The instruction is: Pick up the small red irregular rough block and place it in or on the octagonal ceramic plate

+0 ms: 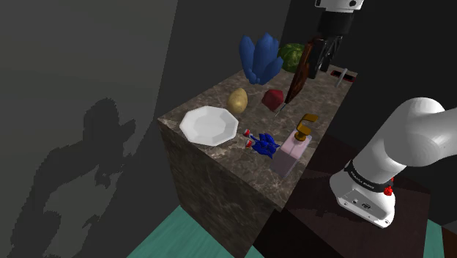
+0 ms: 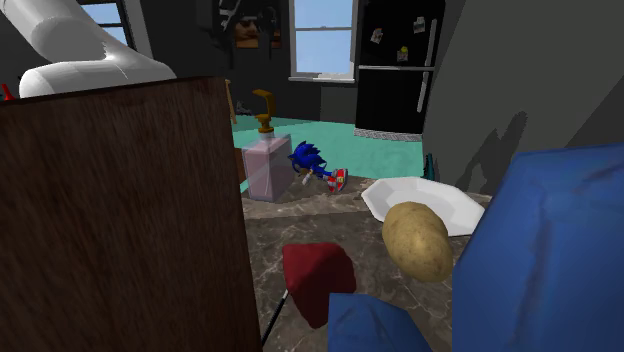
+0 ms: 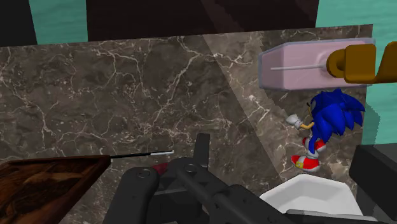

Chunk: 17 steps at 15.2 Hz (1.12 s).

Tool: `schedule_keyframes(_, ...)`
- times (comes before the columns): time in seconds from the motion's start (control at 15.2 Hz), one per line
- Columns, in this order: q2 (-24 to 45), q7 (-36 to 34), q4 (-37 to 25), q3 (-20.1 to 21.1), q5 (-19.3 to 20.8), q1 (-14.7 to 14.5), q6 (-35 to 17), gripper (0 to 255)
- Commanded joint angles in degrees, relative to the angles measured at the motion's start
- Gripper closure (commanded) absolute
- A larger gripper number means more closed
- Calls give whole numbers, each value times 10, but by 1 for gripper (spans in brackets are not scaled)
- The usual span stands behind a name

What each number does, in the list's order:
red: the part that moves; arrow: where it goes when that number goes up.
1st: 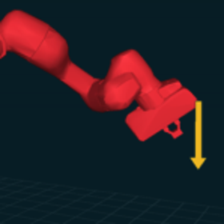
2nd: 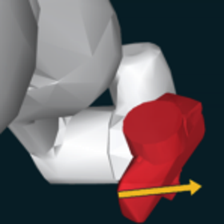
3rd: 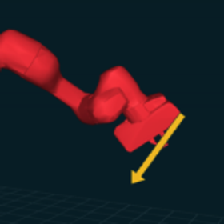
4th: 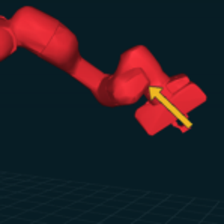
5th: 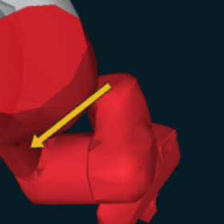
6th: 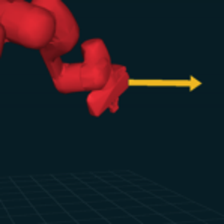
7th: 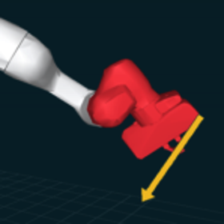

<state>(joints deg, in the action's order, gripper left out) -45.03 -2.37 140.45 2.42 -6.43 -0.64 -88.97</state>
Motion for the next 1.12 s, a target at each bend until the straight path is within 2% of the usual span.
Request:
schedule_keyframes(0.0,0,0,0,0,0,0,0,0)
schedule_keyframes(0.53,108,130,35,-41,66,-1,-155,0)
schedule_keyframes(1.06,262,241,13,-74,114,-1,-308,0)
